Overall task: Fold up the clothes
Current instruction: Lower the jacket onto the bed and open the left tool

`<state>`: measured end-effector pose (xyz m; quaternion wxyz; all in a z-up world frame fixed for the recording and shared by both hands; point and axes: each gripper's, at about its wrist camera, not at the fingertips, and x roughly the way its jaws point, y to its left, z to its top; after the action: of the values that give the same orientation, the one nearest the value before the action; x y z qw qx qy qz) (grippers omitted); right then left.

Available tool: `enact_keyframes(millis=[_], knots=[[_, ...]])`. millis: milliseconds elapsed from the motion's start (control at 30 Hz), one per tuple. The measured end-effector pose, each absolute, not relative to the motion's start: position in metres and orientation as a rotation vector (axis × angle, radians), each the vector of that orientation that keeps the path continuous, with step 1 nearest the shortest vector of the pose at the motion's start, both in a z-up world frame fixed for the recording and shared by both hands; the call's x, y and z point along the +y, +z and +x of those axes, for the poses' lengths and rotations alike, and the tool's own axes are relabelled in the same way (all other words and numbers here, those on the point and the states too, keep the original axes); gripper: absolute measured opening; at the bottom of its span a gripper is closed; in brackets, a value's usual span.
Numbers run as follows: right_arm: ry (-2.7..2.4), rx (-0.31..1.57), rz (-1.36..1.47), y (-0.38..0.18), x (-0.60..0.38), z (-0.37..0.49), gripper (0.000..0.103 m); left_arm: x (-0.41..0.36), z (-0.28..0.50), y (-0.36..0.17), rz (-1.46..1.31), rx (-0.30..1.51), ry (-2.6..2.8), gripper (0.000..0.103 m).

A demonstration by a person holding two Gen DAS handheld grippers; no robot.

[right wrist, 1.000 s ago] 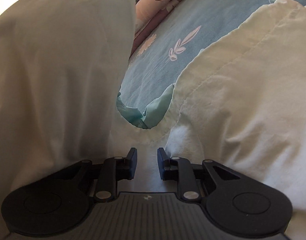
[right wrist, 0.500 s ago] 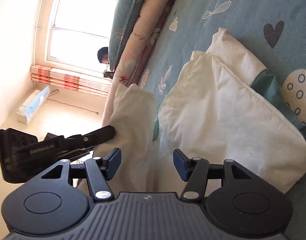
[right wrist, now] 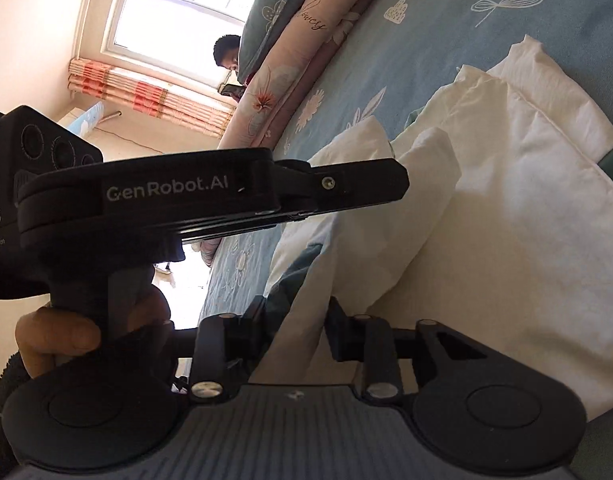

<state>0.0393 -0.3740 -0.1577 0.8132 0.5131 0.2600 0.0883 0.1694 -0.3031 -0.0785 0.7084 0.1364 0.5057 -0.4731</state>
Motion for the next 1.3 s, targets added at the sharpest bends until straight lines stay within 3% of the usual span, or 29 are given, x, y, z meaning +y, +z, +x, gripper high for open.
enact_keyframes(millis=[233,367,467,633,667,733,767,833,967,1067,1100,1167,1200,1300], knots=[[0.187,0.55,1.098,-0.171,-0.378,0.04,0.016,-0.238,0.181,-0.056,0.232,1.002,-1.002,0.005],[0.192,0.571,1.1,-0.175,-0.381,0.046,0.017,-0.171,0.205,-0.064,0.193,0.931,-0.831,0.026],[0.185,0.594,1.09,-0.177,-0.381,0.052,0.023,-0.124,0.227,-0.095,0.17,0.948,-0.653,0.027],[0.167,0.632,1.059,-0.176,-0.381,0.051,0.029,-0.087,0.255,-0.148,-0.123,1.108,-0.653,0.023],[0.161,0.639,1.051,-0.175,-0.38,0.05,0.032,-0.09,0.256,-0.15,-0.139,1.112,-0.676,0.021],[0.15,0.647,1.047,-0.175,-0.382,0.051,0.06,-0.096,0.258,-0.153,-0.189,1.136,-0.724,0.009],[0.147,0.648,1.051,-0.175,-0.384,0.052,0.069,-0.1,0.259,-0.153,-0.212,1.148,-0.748,0.006],[0.136,0.66,1.042,-0.177,-0.387,0.054,0.074,-0.113,0.255,-0.147,-0.171,1.131,-0.777,0.006],[0.138,0.69,1.044,-0.187,-0.385,0.06,0.075,-0.141,0.234,-0.138,0.03,1.04,-0.759,0.006],[0.155,0.714,0.988,-0.184,-0.374,0.067,0.079,-0.16,0.213,-0.133,0.157,0.965,-0.736,0.0],[0.154,0.715,0.957,-0.179,-0.37,0.068,0.078,-0.165,0.205,-0.131,0.197,0.94,-0.72,0.0],[0.133,0.71,0.843,-0.164,-0.362,0.067,0.056,-0.175,0.192,-0.126,0.26,0.893,-0.707,0.0],[0.125,0.709,0.792,-0.156,-0.36,0.067,0.04,-0.178,0.187,-0.123,0.28,0.873,-0.706,0.0],[0.13,0.681,0.708,-0.13,-0.366,0.064,0.028,-0.177,0.181,-0.113,0.276,0.842,-0.726,0.0]])
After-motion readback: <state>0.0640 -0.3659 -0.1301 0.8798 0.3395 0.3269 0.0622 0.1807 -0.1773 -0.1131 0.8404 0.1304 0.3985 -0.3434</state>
